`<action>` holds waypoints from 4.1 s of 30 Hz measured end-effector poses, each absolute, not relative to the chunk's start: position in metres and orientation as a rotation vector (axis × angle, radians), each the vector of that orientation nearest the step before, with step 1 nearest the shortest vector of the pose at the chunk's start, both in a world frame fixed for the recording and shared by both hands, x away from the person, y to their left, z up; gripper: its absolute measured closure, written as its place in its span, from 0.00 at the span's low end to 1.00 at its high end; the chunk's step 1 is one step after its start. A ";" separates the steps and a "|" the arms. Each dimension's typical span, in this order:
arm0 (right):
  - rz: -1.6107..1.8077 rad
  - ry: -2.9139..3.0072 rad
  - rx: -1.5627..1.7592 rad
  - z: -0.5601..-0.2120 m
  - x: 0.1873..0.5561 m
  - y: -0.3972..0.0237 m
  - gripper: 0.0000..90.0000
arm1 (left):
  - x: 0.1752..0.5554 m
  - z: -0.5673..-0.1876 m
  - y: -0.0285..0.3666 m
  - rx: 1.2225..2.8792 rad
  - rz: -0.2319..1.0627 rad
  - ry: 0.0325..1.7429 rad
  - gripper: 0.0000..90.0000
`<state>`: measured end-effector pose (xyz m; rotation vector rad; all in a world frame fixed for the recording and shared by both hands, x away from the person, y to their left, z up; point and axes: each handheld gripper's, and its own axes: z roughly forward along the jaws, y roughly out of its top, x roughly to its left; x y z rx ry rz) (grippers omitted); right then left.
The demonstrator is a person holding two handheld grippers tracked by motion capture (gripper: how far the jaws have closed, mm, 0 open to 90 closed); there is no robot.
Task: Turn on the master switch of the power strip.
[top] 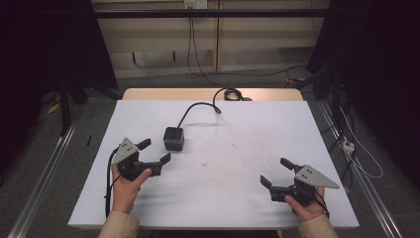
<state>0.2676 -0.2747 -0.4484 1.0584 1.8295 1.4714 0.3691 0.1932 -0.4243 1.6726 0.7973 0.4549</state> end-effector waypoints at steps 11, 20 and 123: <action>1.468 1.824 1.068 -0.449 0.265 -0.278 0.05 | 0.377 -0.424 0.184 1.688 0.445 0.788 0.07; 1.467 1.815 1.066 -0.448 0.264 -0.279 0.05 | 0.382 -0.422 0.183 1.684 0.448 0.790 0.08; 1.467 1.824 1.057 -0.447 0.265 -0.280 0.06 | 0.432 -0.424 0.163 1.752 0.461 0.858 0.83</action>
